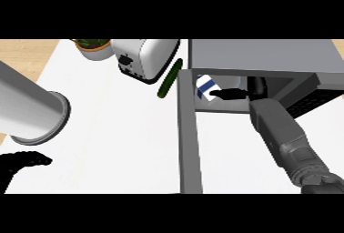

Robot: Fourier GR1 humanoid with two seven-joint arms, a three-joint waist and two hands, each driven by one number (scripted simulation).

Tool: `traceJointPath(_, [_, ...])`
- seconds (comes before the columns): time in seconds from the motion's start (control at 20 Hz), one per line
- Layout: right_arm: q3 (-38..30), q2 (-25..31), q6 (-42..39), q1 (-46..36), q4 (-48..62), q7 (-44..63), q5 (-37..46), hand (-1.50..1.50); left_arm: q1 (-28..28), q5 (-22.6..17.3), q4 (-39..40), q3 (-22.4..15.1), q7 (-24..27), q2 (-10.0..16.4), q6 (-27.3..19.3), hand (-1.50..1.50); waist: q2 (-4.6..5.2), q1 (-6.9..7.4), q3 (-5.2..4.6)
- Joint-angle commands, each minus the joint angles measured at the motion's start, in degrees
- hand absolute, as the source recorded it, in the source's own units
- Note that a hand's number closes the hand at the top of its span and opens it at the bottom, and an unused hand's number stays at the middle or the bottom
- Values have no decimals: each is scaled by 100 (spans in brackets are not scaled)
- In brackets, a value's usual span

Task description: Pick up the milk, place it into the microwave and close the microwave

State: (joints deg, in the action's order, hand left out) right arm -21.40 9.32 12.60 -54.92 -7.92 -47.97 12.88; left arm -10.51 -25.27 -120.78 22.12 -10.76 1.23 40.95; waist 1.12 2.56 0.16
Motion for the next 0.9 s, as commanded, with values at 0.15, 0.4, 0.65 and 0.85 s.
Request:
traceJointPath(0.15, [-126,-74,-1229,509,-69,-257,-294,-150,197,303,-166,-875,-442,-119,-529,150,-67,-169,-7])
traceJointPath(0.4, [93,-477,-1341,1273,-622,-558,-357,-150,275,228,-138,-985,-656,-19,-611,150,-132,-300,-16])
traceJointPath(0.65, [406,-477,-1589,2154,-1300,-613,-300,-150,450,823,124,-1627,-553,-122,-862,150,-177,-448,-25])
traceJointPath(0.85, [524,-543,-1659,3007,-1986,-569,-402,-150,176,1378,204,-2224,47,-122,-759,150,-188,-454,-28])
